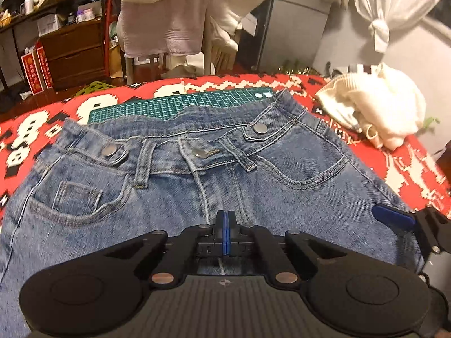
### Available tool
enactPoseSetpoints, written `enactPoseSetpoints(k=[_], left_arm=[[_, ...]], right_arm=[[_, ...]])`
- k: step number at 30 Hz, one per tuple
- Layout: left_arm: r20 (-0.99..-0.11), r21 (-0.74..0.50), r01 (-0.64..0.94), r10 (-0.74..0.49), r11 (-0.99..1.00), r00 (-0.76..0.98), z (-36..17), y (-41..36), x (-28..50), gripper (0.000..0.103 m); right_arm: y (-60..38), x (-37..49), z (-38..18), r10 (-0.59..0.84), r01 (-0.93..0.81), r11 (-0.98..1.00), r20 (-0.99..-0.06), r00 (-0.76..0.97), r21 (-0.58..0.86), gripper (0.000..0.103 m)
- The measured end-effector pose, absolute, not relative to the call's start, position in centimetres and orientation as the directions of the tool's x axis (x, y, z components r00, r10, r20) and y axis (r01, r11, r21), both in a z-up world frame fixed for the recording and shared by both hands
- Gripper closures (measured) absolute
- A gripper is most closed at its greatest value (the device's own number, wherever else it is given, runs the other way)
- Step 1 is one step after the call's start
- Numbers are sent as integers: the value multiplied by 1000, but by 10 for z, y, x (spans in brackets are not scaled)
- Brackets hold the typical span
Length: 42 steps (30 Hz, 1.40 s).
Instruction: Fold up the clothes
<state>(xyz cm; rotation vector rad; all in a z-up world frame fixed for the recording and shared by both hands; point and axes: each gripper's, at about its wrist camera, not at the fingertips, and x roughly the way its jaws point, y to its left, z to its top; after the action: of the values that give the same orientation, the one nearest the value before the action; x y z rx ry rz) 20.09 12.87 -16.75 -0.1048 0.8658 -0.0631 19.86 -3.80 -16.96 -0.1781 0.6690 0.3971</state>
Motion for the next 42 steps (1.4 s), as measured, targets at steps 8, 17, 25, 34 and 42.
enactPoseSetpoints(k=[8, 17, 25, 34, 42], left_arm=[[-743, -164, -22, -109, 986, 660, -161, 137, 198, 103], [-766, -174, -9, -130, 985, 630, -164, 123, 216, 103], [-770, -150, 15, -127, 988, 625, -167, 128, 190, 101], [-789, -105, 11, -91, 994, 607, -158, 125, 160, 102], [-792, -115, -12, -85, 993, 605, -154, 126, 163, 102]], right_arm=[[-38, 197, -169, 300, -413, 910, -634, 713, -34, 0], [-36, 197, -169, 299, -413, 910, -634, 714, -36, 0], [-37, 197, -169, 299, -412, 910, -634, 714, -35, 0], [-37, 197, -169, 299, -412, 910, -633, 714, -34, 0], [-37, 197, -169, 300, -412, 910, -634, 713, -34, 1]])
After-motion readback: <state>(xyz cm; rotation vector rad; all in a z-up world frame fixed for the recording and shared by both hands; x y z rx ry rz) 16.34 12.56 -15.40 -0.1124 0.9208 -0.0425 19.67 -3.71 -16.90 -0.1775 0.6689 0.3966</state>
